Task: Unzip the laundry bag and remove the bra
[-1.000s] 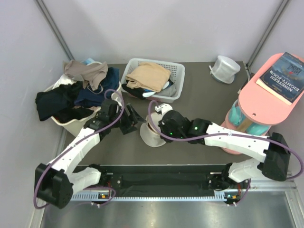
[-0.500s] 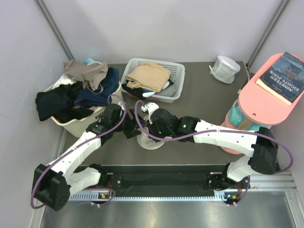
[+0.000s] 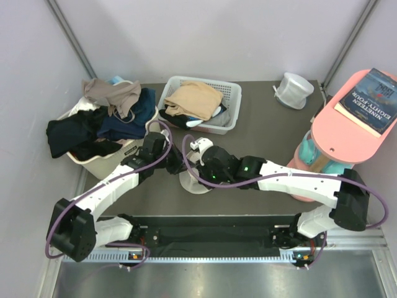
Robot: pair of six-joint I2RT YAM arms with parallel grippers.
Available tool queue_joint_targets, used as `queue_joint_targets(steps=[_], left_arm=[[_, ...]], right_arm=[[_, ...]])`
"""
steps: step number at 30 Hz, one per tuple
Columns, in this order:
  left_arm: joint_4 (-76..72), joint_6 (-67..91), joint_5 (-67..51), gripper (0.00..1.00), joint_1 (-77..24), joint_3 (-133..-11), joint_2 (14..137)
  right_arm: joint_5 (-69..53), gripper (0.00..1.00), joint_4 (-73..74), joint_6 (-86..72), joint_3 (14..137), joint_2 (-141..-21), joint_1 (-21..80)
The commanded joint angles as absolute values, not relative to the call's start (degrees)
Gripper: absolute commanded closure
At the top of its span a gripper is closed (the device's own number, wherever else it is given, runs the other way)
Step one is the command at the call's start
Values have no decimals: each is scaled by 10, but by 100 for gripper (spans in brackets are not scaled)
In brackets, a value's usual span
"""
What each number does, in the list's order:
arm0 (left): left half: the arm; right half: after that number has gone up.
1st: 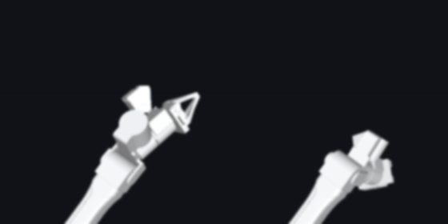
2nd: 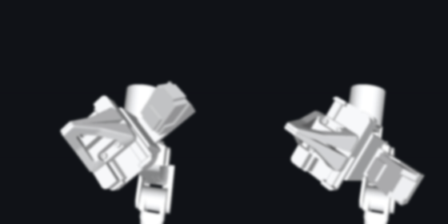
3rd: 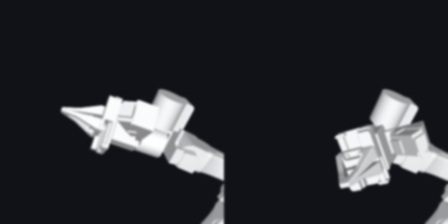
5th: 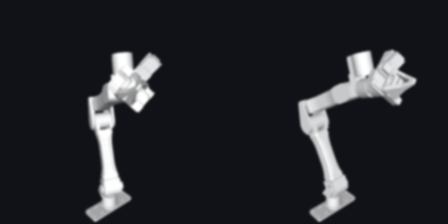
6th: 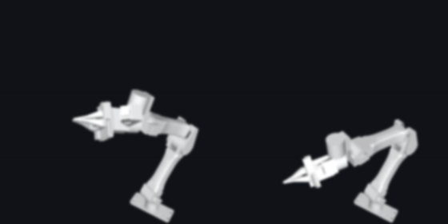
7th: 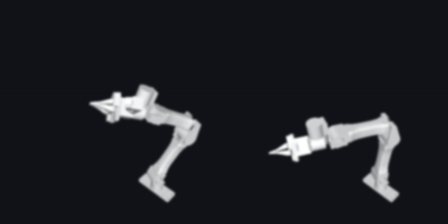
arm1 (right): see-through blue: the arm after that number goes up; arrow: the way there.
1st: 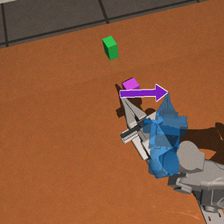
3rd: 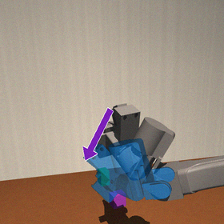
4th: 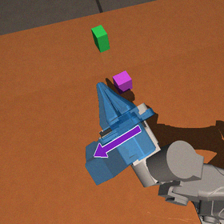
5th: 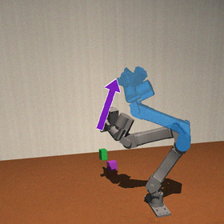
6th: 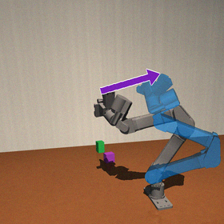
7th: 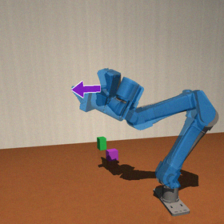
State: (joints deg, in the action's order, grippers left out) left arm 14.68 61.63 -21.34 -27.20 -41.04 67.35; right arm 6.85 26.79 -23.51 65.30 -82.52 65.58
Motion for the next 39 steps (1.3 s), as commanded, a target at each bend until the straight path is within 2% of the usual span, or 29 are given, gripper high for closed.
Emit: queue_joint_targets(steps=[1, 9, 15, 23, 32, 33, 34, 36, 37, 38, 39], left_arm=[[124, 613, -170, 100, -258, -437, 657], [122, 622, -163, 100, -228, -414, 631], [117, 622, -164, 100, -209, -393, 600], [63, 636, -214, 100, -214, -321, 579], [74, 635, -228, 100, -215, -262, 500], [69, 631, -236, 98, -216, -258, 502], [62, 629, -247, 88, -215, -257, 504], [68, 614, -264, 67, -216, -261, 505], [101, 606, -263, 47, -215, -277, 504], [126, 594, -258, 41, -215, -287, 499], [148, 572, -232, 37, -215, -300, 487]], right_arm=[[73, 100, 278, -259, 618, -759, 665], [101, 100, 322, -244, 543, -697, 636], [91, 100, 328, -219, 505, -685, 539], [84, 100, 312, -181, 529, -720, 490], [90, 100, 308, -198, 552, -776, 476], [90, 100, 315, -199, 557, -775, 476], [90, 100, 325, -196, 565, -776, 476], [96, 77, 371, -192, 602, -777, 478], [99, 65, 384, -192, 615, -774, 482], [101, 47, 396, -192, 640, -772, 484], [102, 41, 415, -192, 655, -765, 491]])
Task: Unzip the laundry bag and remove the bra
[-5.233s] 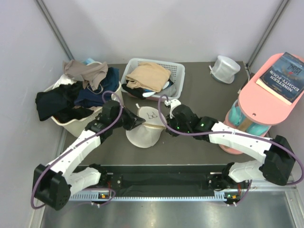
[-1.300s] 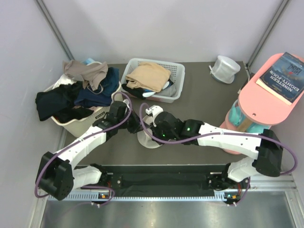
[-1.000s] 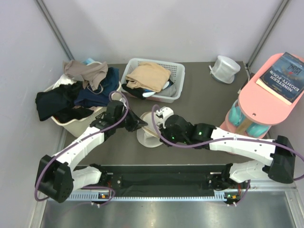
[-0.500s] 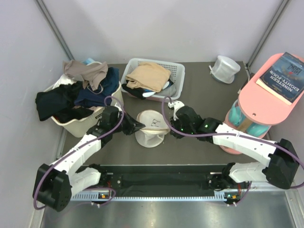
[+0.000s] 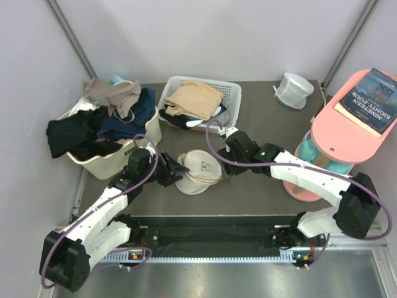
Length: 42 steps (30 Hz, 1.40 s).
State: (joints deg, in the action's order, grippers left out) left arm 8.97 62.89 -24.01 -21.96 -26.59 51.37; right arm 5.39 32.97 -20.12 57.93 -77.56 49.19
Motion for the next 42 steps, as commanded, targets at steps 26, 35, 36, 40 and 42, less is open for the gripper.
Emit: queue_joint_targets(steps=[26, 35, 36, 40, 42], left_arm=[[156, 510, -187, 25, -206, -410, 587], [161, 505, -187, 40, -205, -391, 600], [160, 505, -187, 43, -206, -389, 602], [163, 504, -190, 55, -205, -381, 603], [159, 504, -192, 63, -206, -373, 601]], right_arm=[[25, 31, 333, -280, 843, -989, 560], [13, 30, 332, -294, 824, -976, 561], [11, 30, 330, -296, 824, -980, 560], [4, 30, 320, -298, 830, -1002, 564], [3, 30, 321, -300, 840, -1017, 570]])
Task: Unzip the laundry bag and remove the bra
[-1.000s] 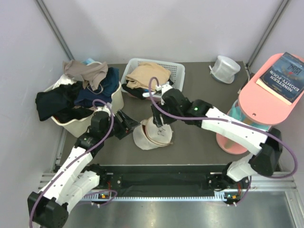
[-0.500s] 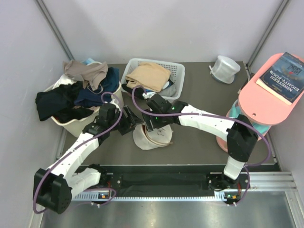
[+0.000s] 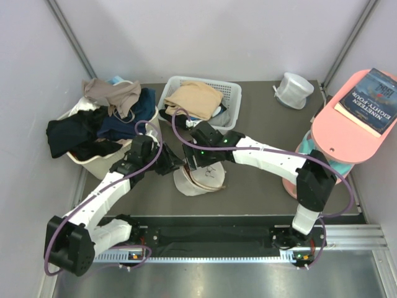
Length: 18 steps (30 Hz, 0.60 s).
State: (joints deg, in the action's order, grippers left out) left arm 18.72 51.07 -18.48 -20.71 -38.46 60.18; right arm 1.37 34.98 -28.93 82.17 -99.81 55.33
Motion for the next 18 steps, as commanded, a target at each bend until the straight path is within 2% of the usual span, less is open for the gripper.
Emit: queue_joint_targets(steps=[1, 3, 6, 8, 9, 10, 12, 13, 18], left_arm=[[159, 504, -192, 65, -205, -369, 600], [156, 504, -198, 72, -205, -358, 600], [149, 509, -205, 79, -205, -345, 599], [146, 511, -204, 89, -205, -337, 595], [144, 512, -200, 95, -206, -335, 594], [145, 512, -198, 100, -206, -333, 593], [146, 508, -188, 100, -205, -333, 589], [149, 505, -173, 100, -205, -335, 589], [202, 483, -114, 100, -205, -377, 577]], right_arm=[[3, 30, 327, -299, 845, -1024, 571], [5, 32, 337, -302, 856, -1043, 574], [7, 41, 352, -308, 860, -1058, 576], [9, 52, 353, -309, 856, -1057, 576], [10, 58, 352, -312, 852, -1056, 576], [10, 79, 350, -312, 851, -1052, 576], [23, 96, 353, -314, 857, -1037, 576], [28, 100, 359, -312, 861, -1031, 575], [79, 100, 403, -301, 881, -952, 570]])
